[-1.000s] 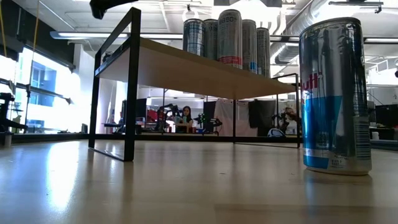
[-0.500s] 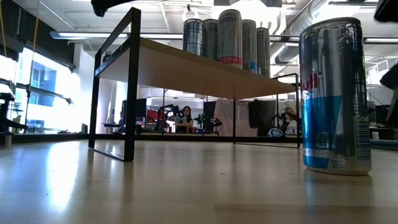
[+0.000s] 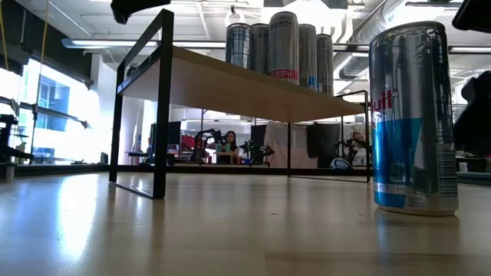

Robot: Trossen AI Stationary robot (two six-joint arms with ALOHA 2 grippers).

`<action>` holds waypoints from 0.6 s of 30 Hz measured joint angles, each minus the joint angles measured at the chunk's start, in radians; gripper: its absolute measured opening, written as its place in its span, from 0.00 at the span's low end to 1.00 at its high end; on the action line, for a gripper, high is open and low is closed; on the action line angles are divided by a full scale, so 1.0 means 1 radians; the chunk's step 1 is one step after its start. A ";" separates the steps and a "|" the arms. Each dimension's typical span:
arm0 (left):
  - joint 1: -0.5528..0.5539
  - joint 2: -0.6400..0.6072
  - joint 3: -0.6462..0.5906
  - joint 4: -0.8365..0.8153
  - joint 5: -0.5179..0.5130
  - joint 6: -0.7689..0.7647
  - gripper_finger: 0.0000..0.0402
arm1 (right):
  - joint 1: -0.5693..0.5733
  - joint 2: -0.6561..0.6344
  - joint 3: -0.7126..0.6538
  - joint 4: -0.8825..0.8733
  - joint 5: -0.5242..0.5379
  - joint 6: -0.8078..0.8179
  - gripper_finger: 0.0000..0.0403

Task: Place canned beverage on shelf
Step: Put the blue soda can on the shelf and align it with the other blue soda can

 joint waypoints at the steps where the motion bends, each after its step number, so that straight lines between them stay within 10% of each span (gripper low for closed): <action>1: 0.000 0.000 0.000 0.000 0.000 -0.012 0.80 | 0.002 0.000 0.000 0.002 0.010 -0.007 0.94; 18: 0.000 0.000 0.000 0.000 -0.003 -0.041 0.80 | 0.001 0.096 0.000 0.254 0.164 -0.115 0.94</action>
